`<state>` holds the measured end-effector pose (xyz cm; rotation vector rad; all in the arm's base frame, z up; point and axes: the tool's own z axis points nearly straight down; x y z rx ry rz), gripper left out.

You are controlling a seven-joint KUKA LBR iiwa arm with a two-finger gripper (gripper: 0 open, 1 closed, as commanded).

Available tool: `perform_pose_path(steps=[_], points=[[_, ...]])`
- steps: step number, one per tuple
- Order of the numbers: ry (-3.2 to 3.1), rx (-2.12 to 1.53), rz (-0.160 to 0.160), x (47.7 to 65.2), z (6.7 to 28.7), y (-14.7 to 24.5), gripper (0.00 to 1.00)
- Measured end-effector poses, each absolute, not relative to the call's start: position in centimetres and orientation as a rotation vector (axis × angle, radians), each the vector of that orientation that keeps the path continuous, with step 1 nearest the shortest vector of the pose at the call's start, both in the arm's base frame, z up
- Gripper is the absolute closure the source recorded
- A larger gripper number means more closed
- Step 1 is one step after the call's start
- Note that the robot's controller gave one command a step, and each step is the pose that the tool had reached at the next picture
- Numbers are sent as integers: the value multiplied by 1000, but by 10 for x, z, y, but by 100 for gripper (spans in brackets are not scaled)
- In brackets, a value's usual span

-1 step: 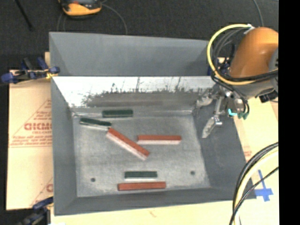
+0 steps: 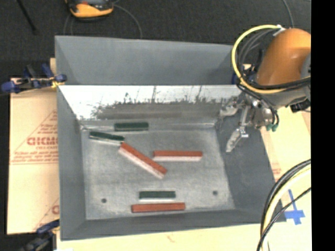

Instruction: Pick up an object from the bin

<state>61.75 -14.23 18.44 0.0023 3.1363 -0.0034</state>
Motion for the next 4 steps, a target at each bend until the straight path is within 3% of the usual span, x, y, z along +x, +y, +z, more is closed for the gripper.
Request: perform_pose_path(steps=[1,2,3,4], points=[[3139,-61,-14,636,88,-104,100],[3139,-62,-14,636,88,-104,100],[3135,-61,-3,630,81,-102,0],[3135,-63,-3,630,81,-102,0]])
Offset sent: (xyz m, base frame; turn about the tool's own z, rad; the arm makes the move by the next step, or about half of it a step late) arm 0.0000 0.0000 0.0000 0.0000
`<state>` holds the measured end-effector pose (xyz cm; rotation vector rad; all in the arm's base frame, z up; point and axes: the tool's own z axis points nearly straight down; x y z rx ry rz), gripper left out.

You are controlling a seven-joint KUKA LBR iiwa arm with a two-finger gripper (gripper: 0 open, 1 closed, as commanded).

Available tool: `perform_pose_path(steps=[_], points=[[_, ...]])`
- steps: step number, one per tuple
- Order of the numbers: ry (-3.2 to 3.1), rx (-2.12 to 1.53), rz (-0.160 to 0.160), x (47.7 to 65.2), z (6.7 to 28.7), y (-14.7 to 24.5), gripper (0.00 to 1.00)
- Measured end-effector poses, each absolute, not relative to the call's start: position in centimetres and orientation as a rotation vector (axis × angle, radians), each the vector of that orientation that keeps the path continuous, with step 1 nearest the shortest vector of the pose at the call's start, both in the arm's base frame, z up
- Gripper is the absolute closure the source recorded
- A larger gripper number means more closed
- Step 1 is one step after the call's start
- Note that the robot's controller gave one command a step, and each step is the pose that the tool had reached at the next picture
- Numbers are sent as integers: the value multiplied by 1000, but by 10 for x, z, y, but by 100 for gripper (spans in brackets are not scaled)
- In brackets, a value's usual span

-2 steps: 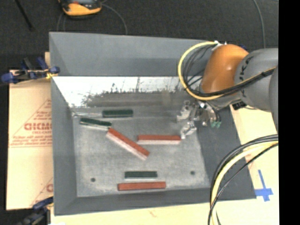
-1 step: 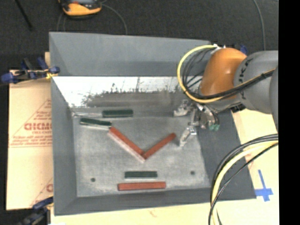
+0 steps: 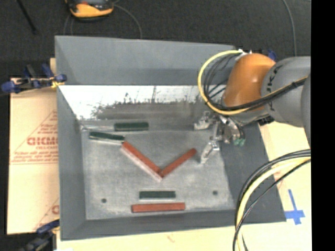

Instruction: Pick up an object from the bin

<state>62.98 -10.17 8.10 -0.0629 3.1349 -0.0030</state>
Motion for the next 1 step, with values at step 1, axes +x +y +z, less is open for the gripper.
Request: perform_pose_path(steps=[1], points=[[3113,-429,-11,617,80,-82,100]])
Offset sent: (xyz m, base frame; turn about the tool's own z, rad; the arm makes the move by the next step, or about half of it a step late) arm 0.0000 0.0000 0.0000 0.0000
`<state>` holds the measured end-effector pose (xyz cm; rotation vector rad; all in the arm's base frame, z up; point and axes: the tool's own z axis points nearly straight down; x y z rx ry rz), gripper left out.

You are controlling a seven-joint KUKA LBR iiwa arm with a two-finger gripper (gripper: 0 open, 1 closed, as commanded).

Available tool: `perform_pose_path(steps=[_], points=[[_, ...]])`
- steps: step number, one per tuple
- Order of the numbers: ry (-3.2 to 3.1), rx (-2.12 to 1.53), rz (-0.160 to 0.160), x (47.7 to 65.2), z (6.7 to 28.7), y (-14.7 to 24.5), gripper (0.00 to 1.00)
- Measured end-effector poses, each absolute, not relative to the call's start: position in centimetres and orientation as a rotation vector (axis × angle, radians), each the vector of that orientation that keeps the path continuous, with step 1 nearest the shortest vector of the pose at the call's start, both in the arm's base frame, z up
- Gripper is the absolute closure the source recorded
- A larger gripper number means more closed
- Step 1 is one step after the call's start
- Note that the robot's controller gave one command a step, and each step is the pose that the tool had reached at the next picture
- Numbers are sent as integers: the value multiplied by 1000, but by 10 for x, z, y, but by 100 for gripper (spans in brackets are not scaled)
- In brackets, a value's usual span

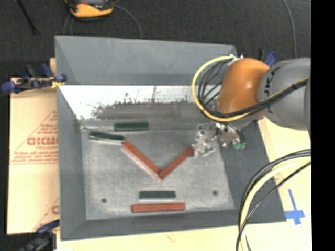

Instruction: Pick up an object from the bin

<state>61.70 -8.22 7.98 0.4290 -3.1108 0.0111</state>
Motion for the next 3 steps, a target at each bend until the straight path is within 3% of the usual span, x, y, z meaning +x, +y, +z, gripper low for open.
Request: perform_pose_path(steps=[1,2,3], points=[[-3135,434,9,620,78,-78,0],[-3109,432,8,617,80,-81,100],[-3135,437,8,620,78,-78,0]])
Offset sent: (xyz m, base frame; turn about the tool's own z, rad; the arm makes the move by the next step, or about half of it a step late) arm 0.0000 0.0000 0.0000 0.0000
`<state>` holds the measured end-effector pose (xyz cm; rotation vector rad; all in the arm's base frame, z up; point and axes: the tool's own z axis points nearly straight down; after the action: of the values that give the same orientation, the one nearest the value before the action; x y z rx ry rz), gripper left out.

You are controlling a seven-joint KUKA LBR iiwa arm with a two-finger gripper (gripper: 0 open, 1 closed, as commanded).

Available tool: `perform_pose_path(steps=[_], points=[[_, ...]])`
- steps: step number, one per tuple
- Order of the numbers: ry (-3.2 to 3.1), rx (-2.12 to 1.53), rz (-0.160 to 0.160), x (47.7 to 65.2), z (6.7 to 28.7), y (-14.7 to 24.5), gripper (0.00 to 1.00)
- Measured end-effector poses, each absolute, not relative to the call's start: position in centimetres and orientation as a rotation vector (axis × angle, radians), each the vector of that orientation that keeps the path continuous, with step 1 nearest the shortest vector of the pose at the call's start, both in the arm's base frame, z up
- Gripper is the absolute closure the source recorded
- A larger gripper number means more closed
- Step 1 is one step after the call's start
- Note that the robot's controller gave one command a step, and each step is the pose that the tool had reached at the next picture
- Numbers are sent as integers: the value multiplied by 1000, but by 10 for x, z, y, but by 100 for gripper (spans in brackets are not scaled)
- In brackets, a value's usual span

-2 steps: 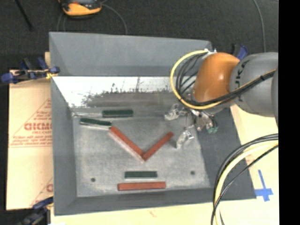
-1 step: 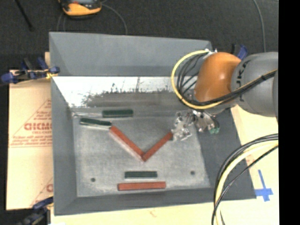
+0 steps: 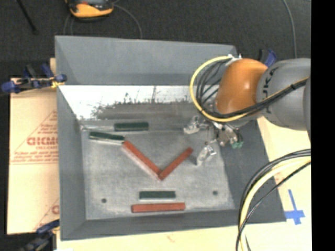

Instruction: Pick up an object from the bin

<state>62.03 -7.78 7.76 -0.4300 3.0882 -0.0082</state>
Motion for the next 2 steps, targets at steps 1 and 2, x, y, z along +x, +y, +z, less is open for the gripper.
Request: perform_pose_path(steps=[1,2], points=[[3088,-430,-8,620,78,-78,0],[3093,-480,-4,628,76,-77,0]])
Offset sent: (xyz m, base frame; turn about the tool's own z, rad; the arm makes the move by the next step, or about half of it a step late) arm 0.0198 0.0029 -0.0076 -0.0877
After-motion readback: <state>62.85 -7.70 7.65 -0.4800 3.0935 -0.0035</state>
